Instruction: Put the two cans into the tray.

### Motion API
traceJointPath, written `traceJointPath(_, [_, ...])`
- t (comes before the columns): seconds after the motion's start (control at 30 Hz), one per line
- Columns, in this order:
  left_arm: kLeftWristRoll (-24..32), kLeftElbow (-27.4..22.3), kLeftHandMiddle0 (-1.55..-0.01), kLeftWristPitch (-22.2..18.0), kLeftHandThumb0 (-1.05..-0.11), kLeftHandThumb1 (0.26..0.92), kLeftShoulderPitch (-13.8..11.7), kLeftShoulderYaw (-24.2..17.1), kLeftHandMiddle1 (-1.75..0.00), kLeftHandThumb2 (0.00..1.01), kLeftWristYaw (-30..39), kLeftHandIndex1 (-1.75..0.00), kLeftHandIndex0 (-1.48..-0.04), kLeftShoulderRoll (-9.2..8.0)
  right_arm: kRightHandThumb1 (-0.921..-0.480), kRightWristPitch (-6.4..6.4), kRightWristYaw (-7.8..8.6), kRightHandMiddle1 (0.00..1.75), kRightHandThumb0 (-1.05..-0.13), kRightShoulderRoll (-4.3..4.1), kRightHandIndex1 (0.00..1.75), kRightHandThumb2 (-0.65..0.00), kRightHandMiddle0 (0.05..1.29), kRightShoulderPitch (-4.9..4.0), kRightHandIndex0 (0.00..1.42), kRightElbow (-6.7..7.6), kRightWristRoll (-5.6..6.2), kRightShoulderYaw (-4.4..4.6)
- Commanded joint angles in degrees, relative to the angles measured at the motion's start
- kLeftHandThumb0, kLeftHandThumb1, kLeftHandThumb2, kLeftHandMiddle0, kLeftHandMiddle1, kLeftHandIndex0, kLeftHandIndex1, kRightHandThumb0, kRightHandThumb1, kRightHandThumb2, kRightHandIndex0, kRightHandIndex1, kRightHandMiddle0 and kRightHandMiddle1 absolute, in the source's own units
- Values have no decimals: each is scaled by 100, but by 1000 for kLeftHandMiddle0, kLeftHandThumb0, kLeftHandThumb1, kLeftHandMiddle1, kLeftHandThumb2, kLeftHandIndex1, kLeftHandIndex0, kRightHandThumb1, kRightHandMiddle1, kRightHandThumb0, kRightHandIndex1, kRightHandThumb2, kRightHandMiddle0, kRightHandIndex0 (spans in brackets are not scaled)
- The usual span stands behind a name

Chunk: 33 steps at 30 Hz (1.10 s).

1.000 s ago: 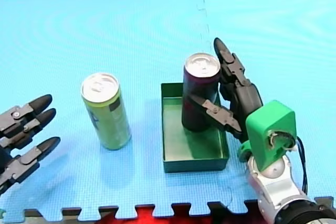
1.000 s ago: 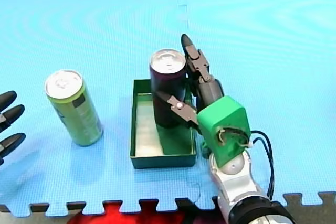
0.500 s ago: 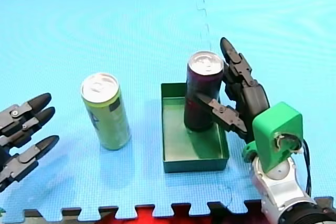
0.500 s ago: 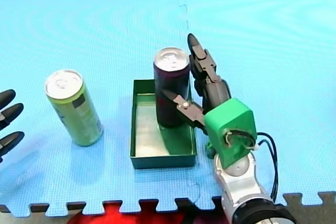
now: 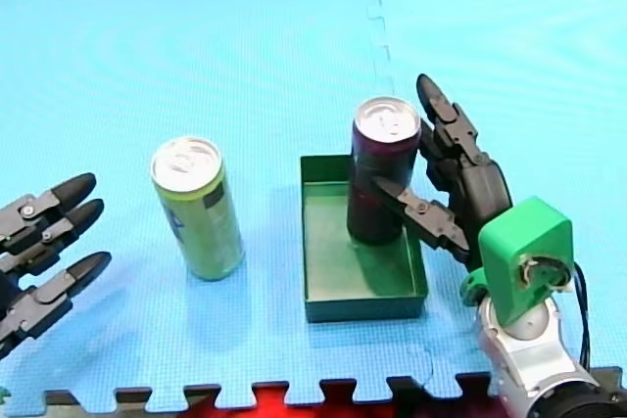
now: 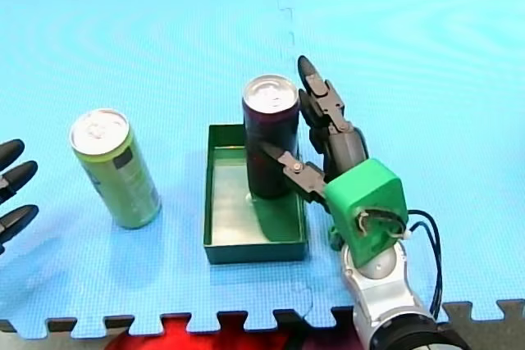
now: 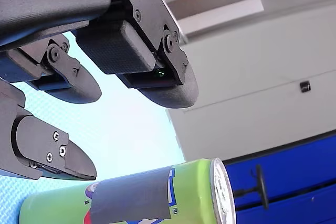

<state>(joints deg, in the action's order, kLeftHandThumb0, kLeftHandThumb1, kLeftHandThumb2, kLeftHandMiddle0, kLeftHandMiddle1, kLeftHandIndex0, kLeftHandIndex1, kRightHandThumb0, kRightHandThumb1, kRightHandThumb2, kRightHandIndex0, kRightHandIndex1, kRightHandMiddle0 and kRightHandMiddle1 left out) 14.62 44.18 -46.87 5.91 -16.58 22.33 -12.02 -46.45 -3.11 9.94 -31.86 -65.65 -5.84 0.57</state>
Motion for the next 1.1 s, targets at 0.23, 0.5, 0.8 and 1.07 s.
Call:
traceJointPath(0.23, [-19,-4,-743,-6,-1048,832,31,3,-3,0,-34,-3,-785,10,-900,-71,209,14,-1048,-152,36,0,235,376,270,366,30,43])
traceJointPath(0.5, [-3,8,-744,-25,-1048,829,57,1,-2,0,-6,-4,-790,27,-905,157,452,7,-1048,-200,23,-3,228,1195,260,1271,107,160])
traceJointPath(0.8, [20,-1,-745,-41,-1048,827,63,-7,-3,0,19,-3,-790,52,-911,704,562,1,-1048,-172,17,-4,220,1696,258,2116,191,282])
traceJointPath(1.07, [32,-37,-746,-50,-1048,824,39,3,-2,0,31,-2,-791,63,-915,850,677,1,-1048,-270,15,-4,220,2138,262,2694,284,320])
